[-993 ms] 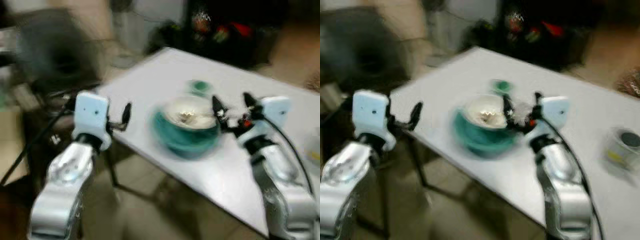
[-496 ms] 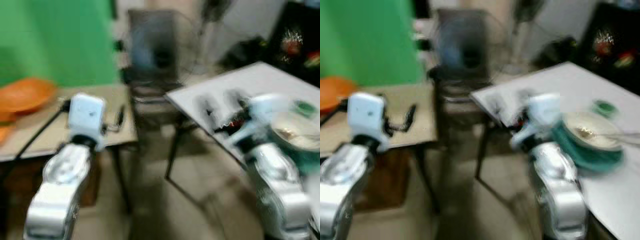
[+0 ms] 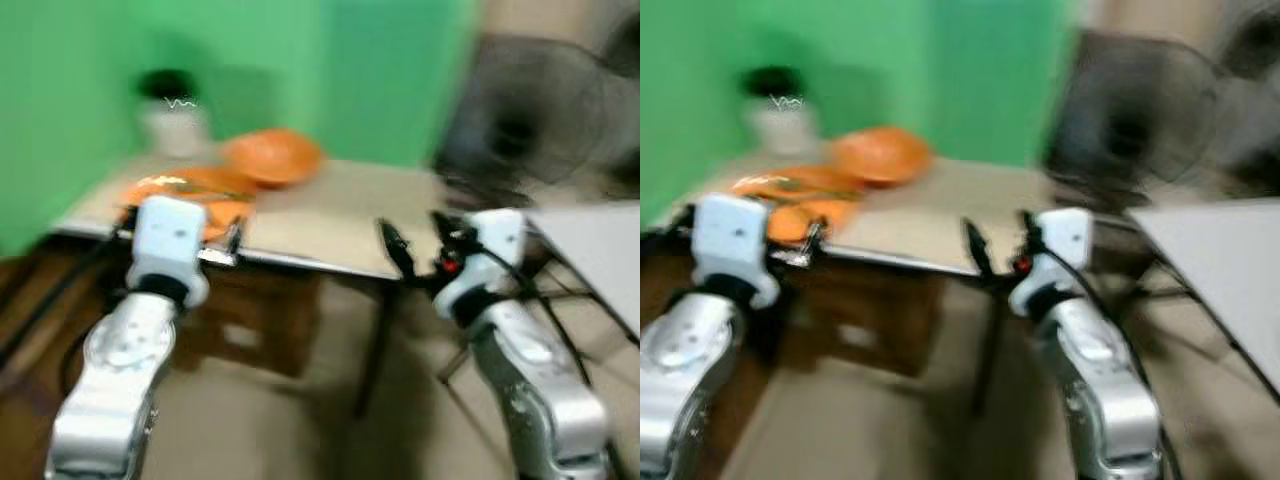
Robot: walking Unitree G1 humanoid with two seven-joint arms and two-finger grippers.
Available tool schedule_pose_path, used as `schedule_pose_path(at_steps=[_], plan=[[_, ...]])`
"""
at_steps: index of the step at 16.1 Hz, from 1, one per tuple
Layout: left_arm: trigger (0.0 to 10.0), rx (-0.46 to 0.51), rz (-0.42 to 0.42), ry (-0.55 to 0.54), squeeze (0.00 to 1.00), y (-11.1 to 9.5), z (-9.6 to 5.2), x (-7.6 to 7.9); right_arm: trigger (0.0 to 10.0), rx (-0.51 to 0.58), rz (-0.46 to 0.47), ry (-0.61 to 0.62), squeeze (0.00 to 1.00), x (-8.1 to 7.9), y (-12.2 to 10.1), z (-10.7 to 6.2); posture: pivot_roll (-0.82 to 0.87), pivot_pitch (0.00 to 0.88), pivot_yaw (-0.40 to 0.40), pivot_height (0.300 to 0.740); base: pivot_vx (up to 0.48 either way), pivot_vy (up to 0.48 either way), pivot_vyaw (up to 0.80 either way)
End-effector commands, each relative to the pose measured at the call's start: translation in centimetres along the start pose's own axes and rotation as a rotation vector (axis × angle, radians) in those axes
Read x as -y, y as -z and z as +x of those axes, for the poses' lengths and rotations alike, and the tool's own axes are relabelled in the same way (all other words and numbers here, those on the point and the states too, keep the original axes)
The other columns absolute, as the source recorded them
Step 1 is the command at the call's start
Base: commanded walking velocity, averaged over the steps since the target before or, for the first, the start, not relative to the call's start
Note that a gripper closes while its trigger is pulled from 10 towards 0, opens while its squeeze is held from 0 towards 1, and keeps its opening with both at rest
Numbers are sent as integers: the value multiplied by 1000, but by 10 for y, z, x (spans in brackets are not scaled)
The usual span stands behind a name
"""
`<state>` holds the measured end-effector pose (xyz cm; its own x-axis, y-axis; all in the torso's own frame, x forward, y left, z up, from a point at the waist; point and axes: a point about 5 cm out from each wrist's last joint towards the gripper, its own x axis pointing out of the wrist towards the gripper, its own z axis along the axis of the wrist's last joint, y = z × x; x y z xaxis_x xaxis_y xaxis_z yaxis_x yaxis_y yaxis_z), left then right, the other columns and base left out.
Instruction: Setting the table
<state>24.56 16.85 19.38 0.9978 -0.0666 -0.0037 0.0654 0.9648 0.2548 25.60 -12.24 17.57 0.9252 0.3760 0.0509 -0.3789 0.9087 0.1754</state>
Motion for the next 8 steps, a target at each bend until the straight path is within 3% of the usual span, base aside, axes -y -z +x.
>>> schedule_pose_path(at_steps=[1, 3, 4, 5, 6, 7, 8], plan=[[10000, 1, -8, 27, 0, 1, 1, 8, 10000, -32, 14, 51, 1000, 10, 5, -3, 0, 0, -13, 740, 0, 0, 0], [10000, -27, -28, 18, 0, 6, 2, 8, 10000, -68, 14, 40, 1000, 8, 13, -1, 2, 0, -10, 740, 0, 0, 0], [10000, -24, -55, 22, 86, 5, 4, 8, 10000, -74, 20, 32, 1000, 7, 15, 1, 4, 0, -10, 740, 0, 0, 0], [10000, -27, -74, 19, 792, 5, 5, 7, 10000, -80, 18, 28, 1000, 6, 16, 2, 7, 0, -10, 740, 0, 0, 0], [10000, -24, -93, 20, 1000, 4, 5, 8, 10000, -86, 14, 29, 1000, 6, 17, 2, 8, 0, -10, 740, 0, 0, 0], [10000, -20, -88, 13, 1000, 3, 6, 7, 10000, -90, 11, 32, 149, 6, 18, 3, 11, 0, -11, 740, 0, 0, 0], [10000, -17, -80, 8, 1000, 3, 6, 6, 10000, -94, 9, 37, 0, 7, 18, 4, 11, 0, -10, 740, 0, 0, 0]])
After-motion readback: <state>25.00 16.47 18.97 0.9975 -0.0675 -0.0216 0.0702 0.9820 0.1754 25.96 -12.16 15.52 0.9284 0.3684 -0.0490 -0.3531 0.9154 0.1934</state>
